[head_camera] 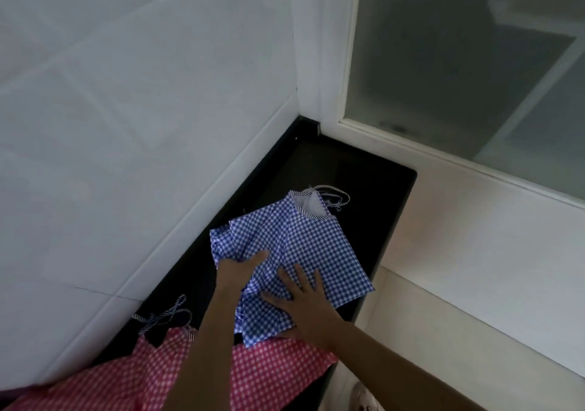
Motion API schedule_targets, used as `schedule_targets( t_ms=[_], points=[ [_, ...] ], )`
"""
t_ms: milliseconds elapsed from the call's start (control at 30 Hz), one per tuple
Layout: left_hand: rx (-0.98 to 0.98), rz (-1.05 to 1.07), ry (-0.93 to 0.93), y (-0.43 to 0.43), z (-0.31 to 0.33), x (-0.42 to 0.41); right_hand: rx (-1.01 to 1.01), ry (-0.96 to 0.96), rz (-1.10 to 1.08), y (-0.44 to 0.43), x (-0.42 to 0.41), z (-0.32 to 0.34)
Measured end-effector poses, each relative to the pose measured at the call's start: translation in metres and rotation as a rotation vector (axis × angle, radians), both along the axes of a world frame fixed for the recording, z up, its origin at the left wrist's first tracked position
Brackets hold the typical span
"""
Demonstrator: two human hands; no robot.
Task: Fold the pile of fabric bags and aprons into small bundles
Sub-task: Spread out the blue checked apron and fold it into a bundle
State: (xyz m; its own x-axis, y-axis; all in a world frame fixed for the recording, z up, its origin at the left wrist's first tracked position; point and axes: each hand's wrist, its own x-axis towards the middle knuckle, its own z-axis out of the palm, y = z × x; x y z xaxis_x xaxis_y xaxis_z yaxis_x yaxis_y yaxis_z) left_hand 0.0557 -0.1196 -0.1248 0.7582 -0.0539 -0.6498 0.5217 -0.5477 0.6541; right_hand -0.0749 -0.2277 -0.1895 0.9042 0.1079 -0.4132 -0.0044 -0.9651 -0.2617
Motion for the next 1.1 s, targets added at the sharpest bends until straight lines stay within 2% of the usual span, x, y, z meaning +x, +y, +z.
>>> schedule_targets(
  t_ms=[33,100,167,233,333,433,500,667,733,767,833,933,1000,1100],
  points=[
    [-0.001,-0.012,-0.013,-0.002,-0.003,-0.002,-0.026,0.062,-0.027,-0.001,0.003,-0.002],
    [0.021,-0.049,-0.032,-0.004,-0.007,-0.001,-0.067,0.051,-0.084,-0.004,0.007,-0.013],
    [-0.029,-0.041,0.034,-0.003,-0.007,0.004,-0.060,0.067,-0.020,-0.012,0.014,-0.005],
    [-0.078,-0.024,0.139,-0.005,-0.007,0.011,-0.005,-0.072,0.037,-0.019,0.018,0.000],
    [-0.079,-0.065,0.182,-0.009,0.004,0.014,0.040,-0.178,0.034,-0.022,0.010,0.008],
    [-0.210,-0.012,0.385,-0.014,0.016,0.013,0.075,-0.232,-0.023,-0.019,-0.001,0.011],
    [-0.327,0.071,0.489,-0.017,0.026,0.005,0.143,-0.321,-0.112,-0.016,-0.011,0.009],
    [-0.519,0.210,0.596,-0.022,0.035,-0.034,0.288,-0.520,-0.327,-0.024,-0.040,0.014],
    [-0.593,0.143,0.631,-0.014,0.041,-0.044,0.436,-0.516,-0.393,-0.033,-0.050,0.023],
    [-0.566,0.045,0.630,-0.006,0.043,-0.044,0.539,-0.483,-0.434,-0.038,-0.056,0.030],
    [-0.321,-0.219,0.513,0.009,0.052,-0.032,0.603,-0.354,-0.461,-0.051,-0.062,0.038],
    [0.107,-0.648,0.047,0.028,0.064,-0.012,0.471,-0.140,-0.416,-0.073,-0.066,0.039],
    [0.197,-0.927,-0.285,0.034,0.072,-0.010,0.490,-0.126,-0.423,-0.084,-0.069,0.037],
    [0.204,-1.194,-0.627,0.030,0.081,-0.024,0.589,-0.091,-0.487,-0.092,-0.075,0.042]
  ],
)
